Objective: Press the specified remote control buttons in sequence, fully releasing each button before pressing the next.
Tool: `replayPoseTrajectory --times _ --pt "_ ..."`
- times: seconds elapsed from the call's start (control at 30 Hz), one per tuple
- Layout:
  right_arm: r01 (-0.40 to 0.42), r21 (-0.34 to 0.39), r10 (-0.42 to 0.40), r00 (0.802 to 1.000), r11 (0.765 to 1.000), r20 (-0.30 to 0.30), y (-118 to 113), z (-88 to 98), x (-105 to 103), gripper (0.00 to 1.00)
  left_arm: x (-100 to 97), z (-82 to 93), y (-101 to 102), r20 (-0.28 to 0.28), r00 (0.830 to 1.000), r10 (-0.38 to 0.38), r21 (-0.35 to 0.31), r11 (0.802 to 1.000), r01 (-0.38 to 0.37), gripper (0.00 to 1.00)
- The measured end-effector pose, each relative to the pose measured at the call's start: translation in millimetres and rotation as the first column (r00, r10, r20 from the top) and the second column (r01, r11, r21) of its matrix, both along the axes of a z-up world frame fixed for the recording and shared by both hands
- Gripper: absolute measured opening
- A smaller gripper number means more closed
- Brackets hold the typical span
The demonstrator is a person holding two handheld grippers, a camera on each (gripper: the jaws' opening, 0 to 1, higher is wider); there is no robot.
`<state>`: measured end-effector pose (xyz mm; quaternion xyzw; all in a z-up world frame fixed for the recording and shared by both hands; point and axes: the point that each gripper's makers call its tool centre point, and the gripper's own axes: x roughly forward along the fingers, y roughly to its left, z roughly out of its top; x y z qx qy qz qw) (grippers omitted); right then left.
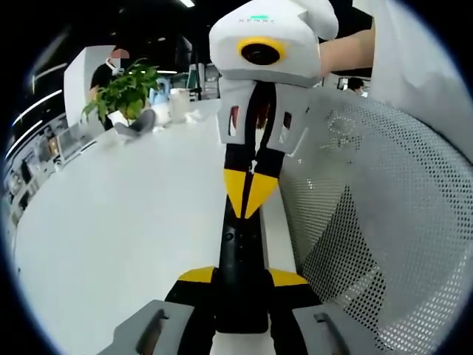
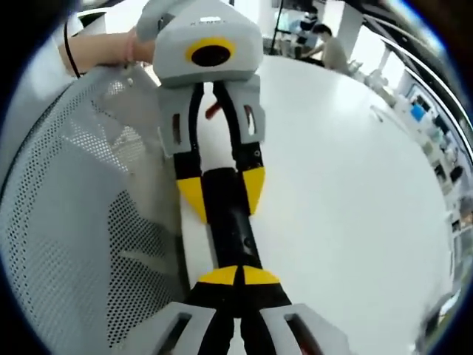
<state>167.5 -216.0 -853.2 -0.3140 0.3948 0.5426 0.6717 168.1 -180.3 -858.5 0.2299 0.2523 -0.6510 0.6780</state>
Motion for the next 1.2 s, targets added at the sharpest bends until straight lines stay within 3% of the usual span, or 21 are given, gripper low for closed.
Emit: replayPoseTrajectory --times 0.33,1.03,1.2 --pt "-0.059 -0.023 0.059 0.998 0.998 0.013 -1.7 0.6 0.0 0.0 0.3 -0.1 0.0 -0.007 1.0 0.007 -0.005 1.0 -0.007 0.25" --pt "-0.035 -0.038 0.035 0.999 0.999 0.009 -13.1 0.7 0.2 0.0 0.3 -0.2 0.0 -0.004 1.0 0.006 -0.003 1.0 -0.006 0.25" --pt "-0.067 -0.083 0.07 0.997 0.994 0.035 -11.9 -0.4 0.0 0.0 0.1 0.3 0.1 -0.005 1.0 0.006 -0.003 1.0 -0.006 0.25"
